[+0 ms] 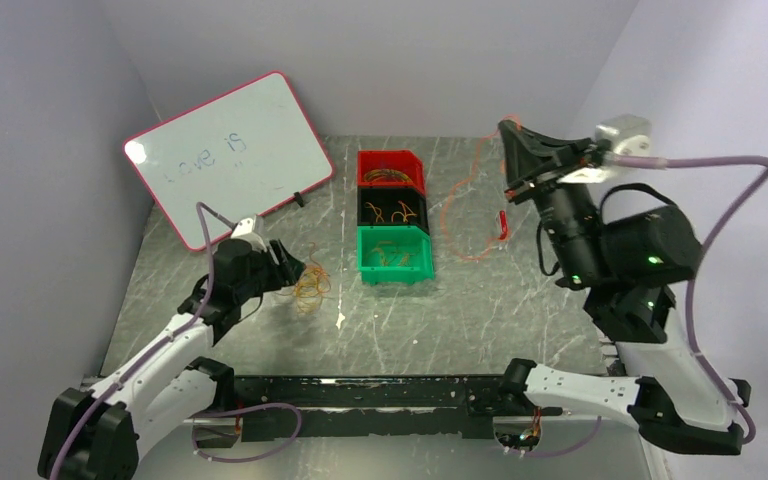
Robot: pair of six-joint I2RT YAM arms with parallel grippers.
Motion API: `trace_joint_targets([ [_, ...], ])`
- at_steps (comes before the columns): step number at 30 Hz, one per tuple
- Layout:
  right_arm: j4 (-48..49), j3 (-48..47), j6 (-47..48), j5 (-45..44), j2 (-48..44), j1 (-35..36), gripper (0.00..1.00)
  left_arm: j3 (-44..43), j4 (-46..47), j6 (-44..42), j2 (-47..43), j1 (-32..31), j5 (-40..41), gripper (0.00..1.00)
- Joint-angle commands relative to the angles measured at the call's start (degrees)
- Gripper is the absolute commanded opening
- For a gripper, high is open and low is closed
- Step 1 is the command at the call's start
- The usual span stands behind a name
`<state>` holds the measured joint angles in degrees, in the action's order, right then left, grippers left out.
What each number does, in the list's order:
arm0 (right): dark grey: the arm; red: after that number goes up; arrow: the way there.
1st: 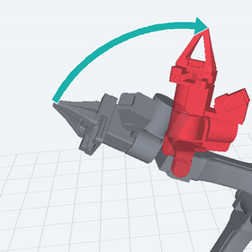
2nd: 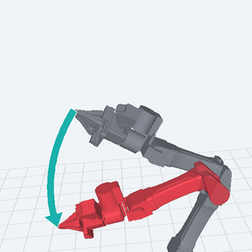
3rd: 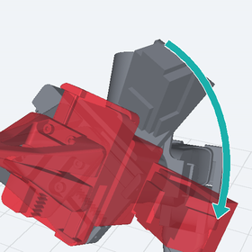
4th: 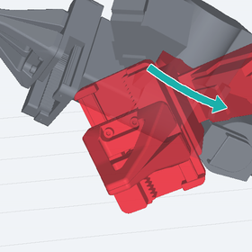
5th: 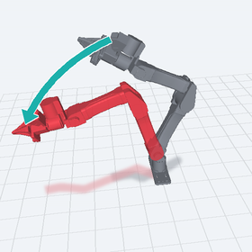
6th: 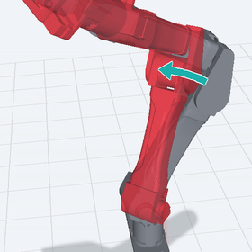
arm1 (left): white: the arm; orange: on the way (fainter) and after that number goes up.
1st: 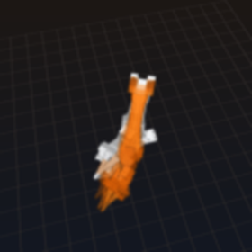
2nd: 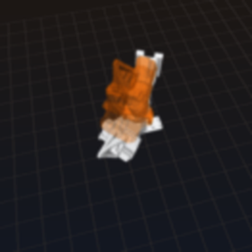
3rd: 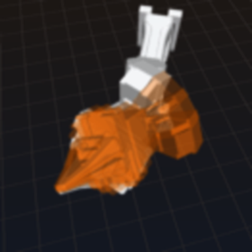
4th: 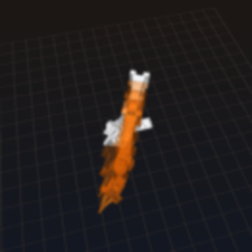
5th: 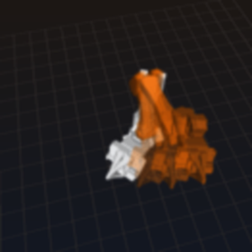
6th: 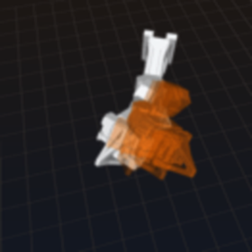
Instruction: Untangle the cables
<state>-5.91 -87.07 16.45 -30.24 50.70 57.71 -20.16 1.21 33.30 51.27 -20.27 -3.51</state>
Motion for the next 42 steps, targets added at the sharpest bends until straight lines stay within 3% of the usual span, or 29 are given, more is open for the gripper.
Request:
trace_joint_targets([
  [1,-7.63,-0.12,-4.18,-3.07,4.22,0.05,0.00,-6.78,-6.58,-2.96,-2.77,0.53,-2.54,0.73],
  [7,-11.56,0.08,-7.34,-4.14,8.70,0.05,0.00,-11.68,-15.45,-3.93,-8.11,0.57,-0.76,0.76],
  [14,-14.90,-0.55,-9.73,-1.74,14.10,-1.23,0.00,-16.02,-18.04,-6.56,-12.54,0.58,-2.63,0.74],
  [24,-13.95,1.70,-14.65,18.39,17.42,-15.83,0.00,-19.85,-17.65,-9.44,-10.97,0.51,-7.80,0.74],
  [42,-8.10,13.14,-13.64,30.59,18.62,-22.88,0.00,-19.22,-18.27,-8.69,-11.02,0.50,-7.12,0.73],
])
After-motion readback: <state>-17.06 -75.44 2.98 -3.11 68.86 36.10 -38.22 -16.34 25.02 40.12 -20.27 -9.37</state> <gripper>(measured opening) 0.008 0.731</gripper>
